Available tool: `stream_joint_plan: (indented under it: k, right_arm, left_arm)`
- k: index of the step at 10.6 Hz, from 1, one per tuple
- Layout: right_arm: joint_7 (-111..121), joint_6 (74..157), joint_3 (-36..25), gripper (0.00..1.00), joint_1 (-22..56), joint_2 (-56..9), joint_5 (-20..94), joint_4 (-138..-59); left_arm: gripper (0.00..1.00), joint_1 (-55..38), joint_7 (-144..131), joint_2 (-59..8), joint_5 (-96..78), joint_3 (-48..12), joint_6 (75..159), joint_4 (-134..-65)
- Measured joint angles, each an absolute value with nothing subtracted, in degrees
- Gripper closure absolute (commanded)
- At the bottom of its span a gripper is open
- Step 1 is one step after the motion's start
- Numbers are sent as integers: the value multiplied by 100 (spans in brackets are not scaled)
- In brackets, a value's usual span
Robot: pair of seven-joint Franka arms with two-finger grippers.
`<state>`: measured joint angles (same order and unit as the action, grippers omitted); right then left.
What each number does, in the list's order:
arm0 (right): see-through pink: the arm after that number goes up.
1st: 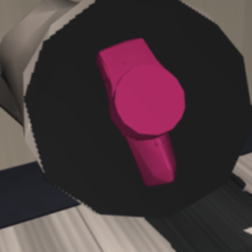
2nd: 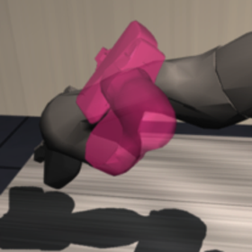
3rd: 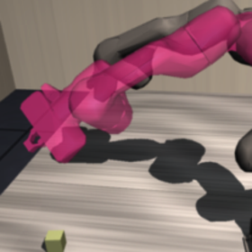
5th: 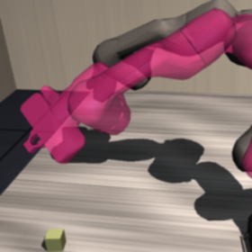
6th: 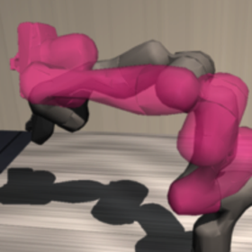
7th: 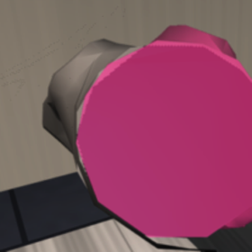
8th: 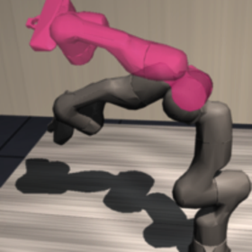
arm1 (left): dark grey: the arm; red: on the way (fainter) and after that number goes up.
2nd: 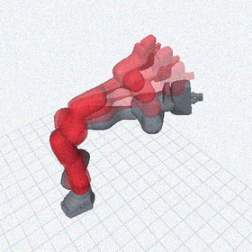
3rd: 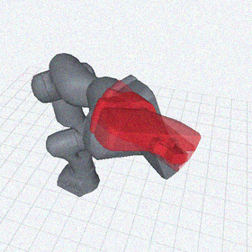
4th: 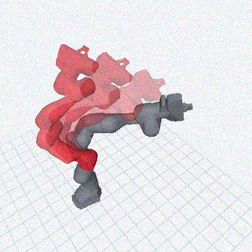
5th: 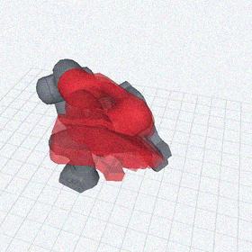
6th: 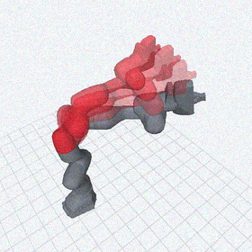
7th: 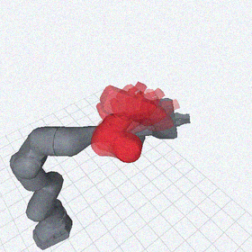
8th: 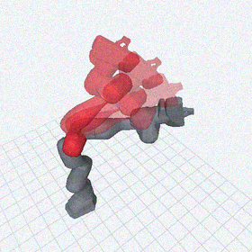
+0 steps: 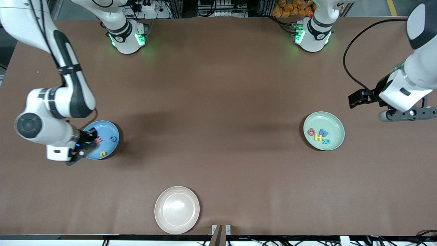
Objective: Sort upper and lower case letters into plates
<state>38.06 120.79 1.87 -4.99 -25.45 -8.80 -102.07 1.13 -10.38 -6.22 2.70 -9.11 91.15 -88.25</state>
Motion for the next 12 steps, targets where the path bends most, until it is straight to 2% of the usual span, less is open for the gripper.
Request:
stream_joint_plan:
  k: [3, 6, 10, 12]
  right_arm:
    - [3747, 12107, 227, 0, -533, -2444, -897, -10286]
    - [2899, 11978, -19, 0, -170, -1706, -811, -10630]
    - [1967, 11421, -419, 0, 120, -548, -336, -10678]
    - [1451, 10628, -440, 0, 163, -266, -323, -10321]
  left_arm:
    - [0, 49, -1025, -527, 269, -790, 9109, -8826]
    - [0, -174, -738, -438, 269, -446, 9070, -8789]
    - [0, -212, -595, -303, -60, -359, 8912, -8727]
    - [0, -223, -595, -293, -155, -345, 8905, -8724]
